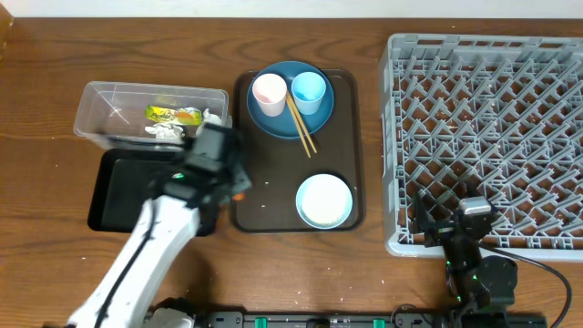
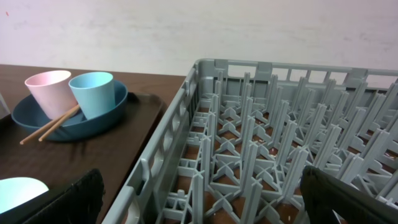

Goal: Sort waste into correct bins and load items into the dishwasher rack
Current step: 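Carry the carrot left and release it onto the black tray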

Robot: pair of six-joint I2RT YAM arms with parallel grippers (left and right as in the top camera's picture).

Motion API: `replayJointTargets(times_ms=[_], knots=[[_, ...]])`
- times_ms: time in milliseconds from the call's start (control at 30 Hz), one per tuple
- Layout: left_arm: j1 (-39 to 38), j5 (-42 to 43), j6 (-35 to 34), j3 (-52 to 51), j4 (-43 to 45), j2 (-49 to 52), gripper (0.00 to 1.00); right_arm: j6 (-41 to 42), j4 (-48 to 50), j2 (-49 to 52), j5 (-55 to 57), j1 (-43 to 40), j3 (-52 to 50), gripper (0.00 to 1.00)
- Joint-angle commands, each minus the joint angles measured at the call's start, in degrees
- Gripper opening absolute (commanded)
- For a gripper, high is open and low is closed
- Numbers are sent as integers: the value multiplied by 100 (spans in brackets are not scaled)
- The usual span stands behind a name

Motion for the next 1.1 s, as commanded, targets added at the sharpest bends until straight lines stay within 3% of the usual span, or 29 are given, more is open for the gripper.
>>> replayJointTargets(times_ms=[0, 233, 367, 867, 1000, 1067], knots=[[686, -85, -103, -9, -223, -293, 20, -63, -15, -39, -4, 31, -11, 99], [2221, -90, -101, -15, -492, -199, 20, -63, -15, -39, -4, 33, -11, 99], [2675, -90, -101, -15, -461, 74, 20, -63, -15, -39, -4, 31, -11, 99], [2868, -90, -101, -15, 291, 1714, 22, -66, -15, -39, -4, 31, -11, 99], [2868, -90, -101, -15, 313, 1735, 37, -63, -15, -39, -4, 31, -11, 99], [2868, -90, -98, -9, 317, 1725, 40, -63, -15, -39, -4, 33, -11, 99]])
